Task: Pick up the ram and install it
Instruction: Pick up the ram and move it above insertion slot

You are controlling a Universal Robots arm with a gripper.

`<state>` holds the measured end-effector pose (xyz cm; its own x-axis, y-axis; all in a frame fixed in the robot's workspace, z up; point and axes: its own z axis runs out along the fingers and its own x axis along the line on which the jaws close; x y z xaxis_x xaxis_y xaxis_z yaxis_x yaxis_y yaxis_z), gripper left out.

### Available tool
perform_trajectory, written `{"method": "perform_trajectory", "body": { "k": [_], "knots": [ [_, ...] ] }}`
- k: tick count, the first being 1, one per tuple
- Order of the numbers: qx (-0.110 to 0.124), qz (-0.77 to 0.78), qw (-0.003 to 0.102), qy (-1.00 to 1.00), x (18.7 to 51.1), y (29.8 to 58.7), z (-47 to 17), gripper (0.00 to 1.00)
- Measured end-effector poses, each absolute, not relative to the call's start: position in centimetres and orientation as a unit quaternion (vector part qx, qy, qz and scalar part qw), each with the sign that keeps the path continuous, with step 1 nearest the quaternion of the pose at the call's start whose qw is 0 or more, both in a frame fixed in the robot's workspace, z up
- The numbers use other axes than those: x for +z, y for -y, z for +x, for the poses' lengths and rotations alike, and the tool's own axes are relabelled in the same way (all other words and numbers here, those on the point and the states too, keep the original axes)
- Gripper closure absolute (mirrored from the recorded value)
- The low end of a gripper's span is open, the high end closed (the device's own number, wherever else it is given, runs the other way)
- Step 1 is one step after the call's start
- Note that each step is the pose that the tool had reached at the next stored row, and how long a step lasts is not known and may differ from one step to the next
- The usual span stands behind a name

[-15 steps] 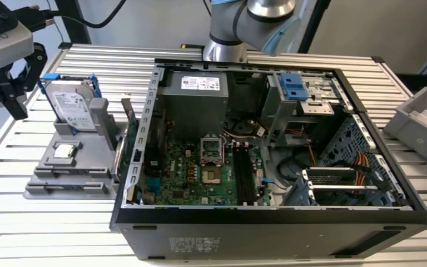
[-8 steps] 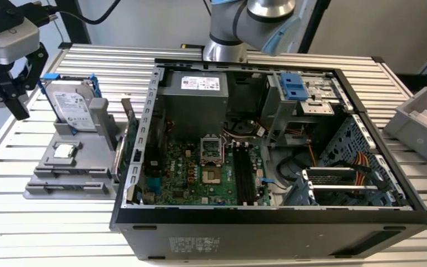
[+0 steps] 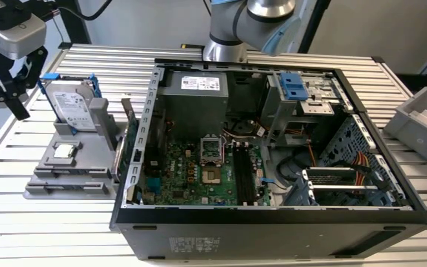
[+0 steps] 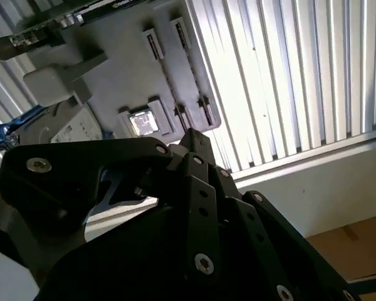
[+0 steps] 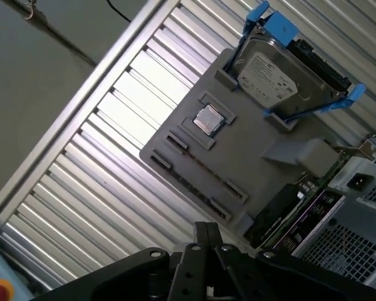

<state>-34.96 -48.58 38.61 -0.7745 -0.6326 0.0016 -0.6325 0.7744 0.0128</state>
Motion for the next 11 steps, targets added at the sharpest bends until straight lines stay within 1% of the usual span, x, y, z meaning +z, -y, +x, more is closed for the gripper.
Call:
{"method": "perform_trajectory", "body": {
  "k": [11],
  "knots": [
    [-0.004,0.371,0.004,0.929,38.61,48.58,-34.96,1.00]
  ]
}}
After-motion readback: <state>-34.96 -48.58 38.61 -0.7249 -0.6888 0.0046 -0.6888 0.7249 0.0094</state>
